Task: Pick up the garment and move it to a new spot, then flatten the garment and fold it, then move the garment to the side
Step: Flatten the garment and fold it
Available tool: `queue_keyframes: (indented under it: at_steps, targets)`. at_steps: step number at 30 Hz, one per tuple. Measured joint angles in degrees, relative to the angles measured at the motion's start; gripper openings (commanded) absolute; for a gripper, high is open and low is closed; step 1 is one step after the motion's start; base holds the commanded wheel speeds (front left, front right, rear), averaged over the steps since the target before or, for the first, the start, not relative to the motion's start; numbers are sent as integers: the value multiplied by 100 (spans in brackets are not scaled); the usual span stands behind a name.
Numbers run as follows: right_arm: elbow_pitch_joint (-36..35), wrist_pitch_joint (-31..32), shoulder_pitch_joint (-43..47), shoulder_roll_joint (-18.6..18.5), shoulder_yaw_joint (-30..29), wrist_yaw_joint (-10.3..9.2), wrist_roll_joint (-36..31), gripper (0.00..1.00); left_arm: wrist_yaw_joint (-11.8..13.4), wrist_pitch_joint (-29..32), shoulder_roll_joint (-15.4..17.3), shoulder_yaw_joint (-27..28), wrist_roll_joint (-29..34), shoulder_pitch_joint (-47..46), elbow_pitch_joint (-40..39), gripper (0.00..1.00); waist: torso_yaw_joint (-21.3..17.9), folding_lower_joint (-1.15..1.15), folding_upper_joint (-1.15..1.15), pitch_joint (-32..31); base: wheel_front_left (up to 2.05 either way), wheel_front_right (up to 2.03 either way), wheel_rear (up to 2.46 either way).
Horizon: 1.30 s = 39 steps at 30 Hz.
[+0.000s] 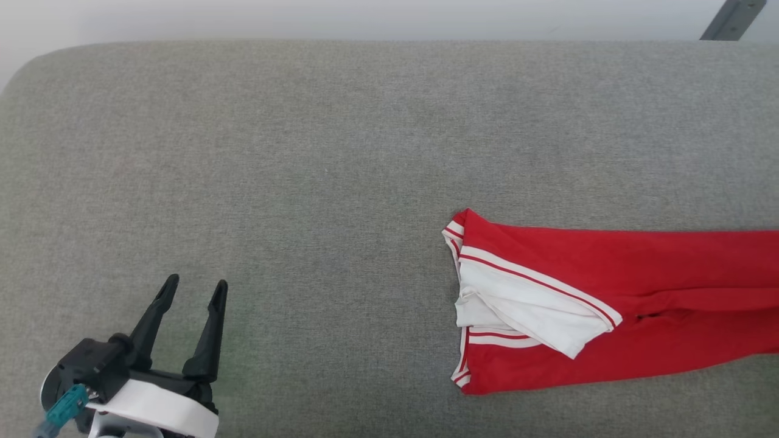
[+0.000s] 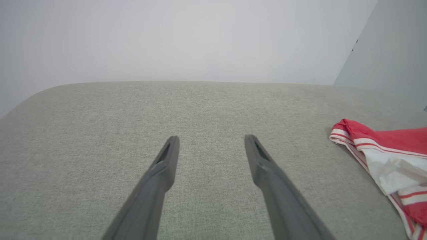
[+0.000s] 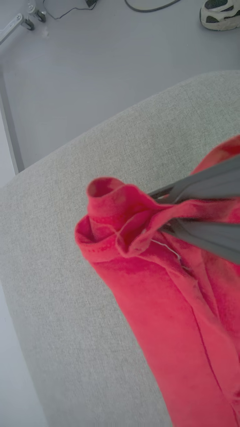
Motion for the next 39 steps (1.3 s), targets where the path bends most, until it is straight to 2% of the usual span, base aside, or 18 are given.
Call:
queue_keyframes:
  at_steps: [3, 7, 9, 10, 13, 18, 22, 27, 31, 37, 38, 39]
  targets:
    - [-380, 105, 125, 71, 108, -2, 73, 0, 0, 1, -27, 13, -40, 32, -34, 100, -49, 0, 0, -29, 0, 0, 0]
    - [-993, 250, 375, 352, 636, -2, 152, 0, 0, 1, -40, -35, -42, 37, -56, 100, -98, 0, 0, -74, 0, 0, 0]
    - [-1312, 320, 475, 393, 1024, -2, 233, 0, 0, 0, -44, -68, -42, 37, -76, 100, -105, 0, 0, -88, 0, 0, 0]
    - [-1613, 383, 532, 439, 1461, -3, 333, 0, 0, 1, -48, -80, -41, 37, -81, 100, -101, 0, 0, -91, 0, 0, 0]
    - [-2048, 490, 576, 577, 2190, -2, 432, 0, 0, 1, -46, -75, -41, 37, -80, 100, -96, 0, 0, -93, 0, 0, 0]
    - [-2394, 617, 467, 745, 3400, -3, 433, 0, 0, 1, -54, -134, -41, 36, -69, 100, -66, 0, 0, -76, 0, 0, 0]
    - [-2301, 599, 141, 875, 4258, -3, 369, 0, 0, 0, -53, -183, -51, 13, -49, 100, -24, 1, 0, -26, 0, 0, 0]
    - [-1766, 389, -337, 1021, 4978, -3, 293, 0, 0, 1, -59, -253, -153, -88, -40, 100, 60, 0, 0, 48, 0, 0, 0]
    - [-1174, 203, -552, 1025, 5360, -3, 214, 0, 0, 0, -71, -336, -201, -129, 4, 100, 165, 0, 0, 95, 0, 0, 0]
    - [-457, -216, -728, 1036, 5566, -3, 160, 0, 0, 1, -67, -412, -261, -203, 75, 100, 280, 0, 0, 123, 0, 0, 0]
    - [-393, -264, -734, 1037, 5582, -3, 163, 5, 0, 1, -64, -412, -281, -202, 81, 100, 285, 0, 0, 113, 0, 0, 0]
    - [-357, -321, -734, 1048, 5583, -3, 207, 21, 0, 0, -56, -402, -291, -202, 90, 100, 285, 0, 0, 102, 0, 0, 0]
